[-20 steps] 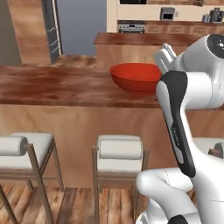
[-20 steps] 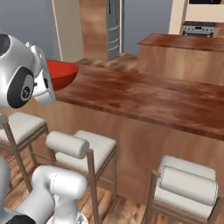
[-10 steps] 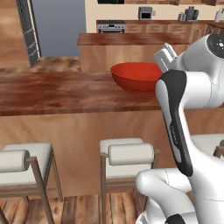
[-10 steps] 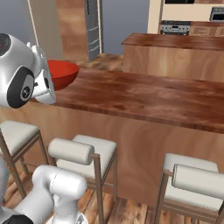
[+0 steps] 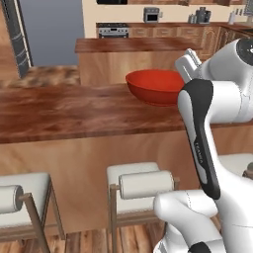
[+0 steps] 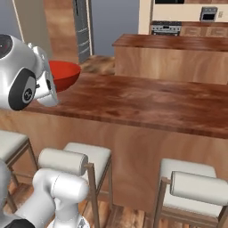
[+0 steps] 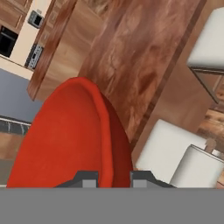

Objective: Pick up the bowls from the cabinet and place each bowl in front of a stool on the dining counter.

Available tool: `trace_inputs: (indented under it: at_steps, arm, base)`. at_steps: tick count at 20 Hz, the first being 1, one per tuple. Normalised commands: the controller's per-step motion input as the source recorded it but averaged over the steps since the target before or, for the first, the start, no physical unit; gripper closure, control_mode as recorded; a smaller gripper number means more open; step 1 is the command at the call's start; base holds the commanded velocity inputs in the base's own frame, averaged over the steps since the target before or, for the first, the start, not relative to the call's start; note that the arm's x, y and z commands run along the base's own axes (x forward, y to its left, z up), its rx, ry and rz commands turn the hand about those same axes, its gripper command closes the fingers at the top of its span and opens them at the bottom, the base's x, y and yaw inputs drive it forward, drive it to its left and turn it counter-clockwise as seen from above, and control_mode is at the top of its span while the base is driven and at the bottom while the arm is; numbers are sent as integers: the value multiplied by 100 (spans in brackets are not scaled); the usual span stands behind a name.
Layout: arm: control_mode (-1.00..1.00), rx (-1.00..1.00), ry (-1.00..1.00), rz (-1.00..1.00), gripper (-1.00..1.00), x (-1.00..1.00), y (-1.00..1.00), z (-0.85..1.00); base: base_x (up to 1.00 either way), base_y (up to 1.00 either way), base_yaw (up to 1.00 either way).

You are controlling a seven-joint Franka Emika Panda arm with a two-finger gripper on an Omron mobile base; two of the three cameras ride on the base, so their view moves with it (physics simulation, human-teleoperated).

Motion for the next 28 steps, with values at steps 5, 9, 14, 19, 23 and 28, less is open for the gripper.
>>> trace_inputs:
  at_steps: [5, 9, 14, 19, 23, 28]
  arm:
    - [100, 0, 0, 0, 100, 0, 0, 0]
    - [100, 0, 0, 0, 100, 0, 0, 0]
    - [100, 0, 0, 0, 100, 0, 0, 0]
    - [100, 0, 0, 0, 100, 0, 0, 0]
    - [-100, 0, -5, -10, 100, 20, 7, -5]
    - [-100, 0, -5, -19, 100, 38, 0, -7]
  base:
    - [53, 20, -15]
    - [49, 19, -15]
    - [38, 6, -17]
    - [36, 12, -19]
    - [21, 10, -10]
    - [0, 0, 0]
